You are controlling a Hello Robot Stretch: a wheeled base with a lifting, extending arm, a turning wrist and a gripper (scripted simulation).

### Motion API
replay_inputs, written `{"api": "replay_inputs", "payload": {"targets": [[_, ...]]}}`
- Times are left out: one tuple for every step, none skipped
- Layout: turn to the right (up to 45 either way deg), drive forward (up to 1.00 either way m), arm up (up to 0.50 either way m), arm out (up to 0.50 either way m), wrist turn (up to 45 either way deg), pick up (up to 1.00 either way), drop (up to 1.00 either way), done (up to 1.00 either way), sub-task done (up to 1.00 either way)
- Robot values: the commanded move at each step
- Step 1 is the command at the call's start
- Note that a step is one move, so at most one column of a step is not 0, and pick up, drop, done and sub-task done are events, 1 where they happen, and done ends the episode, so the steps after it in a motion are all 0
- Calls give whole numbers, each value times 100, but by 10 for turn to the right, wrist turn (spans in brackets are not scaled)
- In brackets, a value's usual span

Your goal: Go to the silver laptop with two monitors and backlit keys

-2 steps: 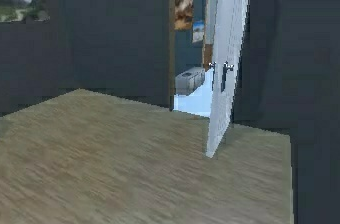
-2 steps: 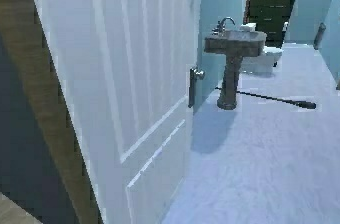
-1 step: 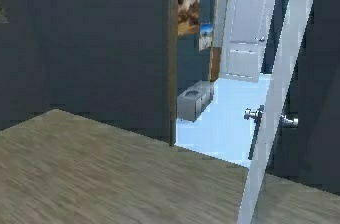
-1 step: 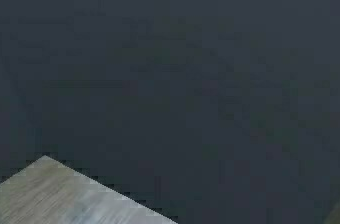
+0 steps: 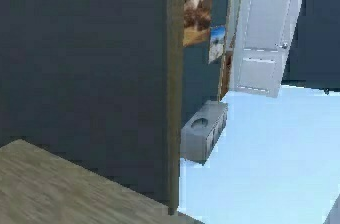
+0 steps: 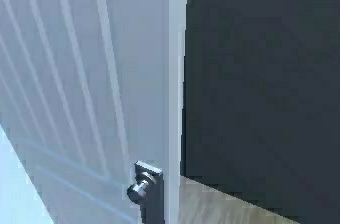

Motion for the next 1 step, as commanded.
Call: {"api": "replay_inputs", "payload": {"targets": [[240, 0, 0, 0, 0, 0, 0, 0, 0]]}}
